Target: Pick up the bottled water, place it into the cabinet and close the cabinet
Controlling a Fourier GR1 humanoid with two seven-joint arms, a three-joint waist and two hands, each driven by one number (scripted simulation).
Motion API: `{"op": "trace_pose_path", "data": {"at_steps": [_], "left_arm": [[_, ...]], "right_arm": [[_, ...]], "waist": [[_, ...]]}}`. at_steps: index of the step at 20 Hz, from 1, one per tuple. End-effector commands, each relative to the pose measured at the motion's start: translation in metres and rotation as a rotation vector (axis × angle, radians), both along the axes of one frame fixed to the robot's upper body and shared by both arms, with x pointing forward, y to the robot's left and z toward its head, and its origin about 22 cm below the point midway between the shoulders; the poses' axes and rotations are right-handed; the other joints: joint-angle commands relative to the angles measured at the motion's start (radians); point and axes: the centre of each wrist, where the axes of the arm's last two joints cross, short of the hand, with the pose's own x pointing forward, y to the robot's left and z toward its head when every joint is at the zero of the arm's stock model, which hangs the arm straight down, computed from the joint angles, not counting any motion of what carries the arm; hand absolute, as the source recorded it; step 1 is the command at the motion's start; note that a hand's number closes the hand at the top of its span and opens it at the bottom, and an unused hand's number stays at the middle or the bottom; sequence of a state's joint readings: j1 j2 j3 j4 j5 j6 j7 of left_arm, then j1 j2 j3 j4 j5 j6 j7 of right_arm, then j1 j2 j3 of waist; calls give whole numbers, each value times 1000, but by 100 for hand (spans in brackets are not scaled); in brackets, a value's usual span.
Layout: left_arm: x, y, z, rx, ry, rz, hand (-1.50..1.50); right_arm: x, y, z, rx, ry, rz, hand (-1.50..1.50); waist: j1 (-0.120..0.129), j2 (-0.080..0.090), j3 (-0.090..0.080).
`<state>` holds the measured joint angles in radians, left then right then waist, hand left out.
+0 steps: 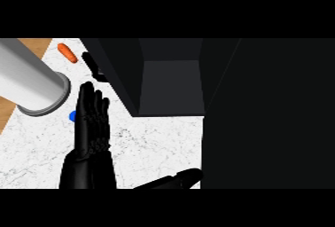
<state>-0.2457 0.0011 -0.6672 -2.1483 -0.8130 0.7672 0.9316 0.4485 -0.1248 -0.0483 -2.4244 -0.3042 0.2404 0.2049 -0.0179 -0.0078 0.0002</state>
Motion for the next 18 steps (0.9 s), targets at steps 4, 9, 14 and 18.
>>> {"op": "trace_pose_path", "data": {"at_steps": [4, 9, 14, 18], "left_arm": [[-2, 11, -12, -16, 17, 107, -150], [-2, 51, -20, -3, 103, 165, -150], [10, 70, -41, 35, 146, 185, -150], [19, 85, -62, 46, 183, 206, -150]], "right_arm": [[-34, 1, 39, 49, -56, 49, -150], [-36, -5, 29, 78, -72, 59, -150], [-39, 4, 23, 65, -77, 50, -150], [-42, -6, 28, 71, -78, 62, -150]], "waist": [[2, 3, -1], [-3, 3, -2], [-3, 6, -2], [-11, 6, -4]]}}
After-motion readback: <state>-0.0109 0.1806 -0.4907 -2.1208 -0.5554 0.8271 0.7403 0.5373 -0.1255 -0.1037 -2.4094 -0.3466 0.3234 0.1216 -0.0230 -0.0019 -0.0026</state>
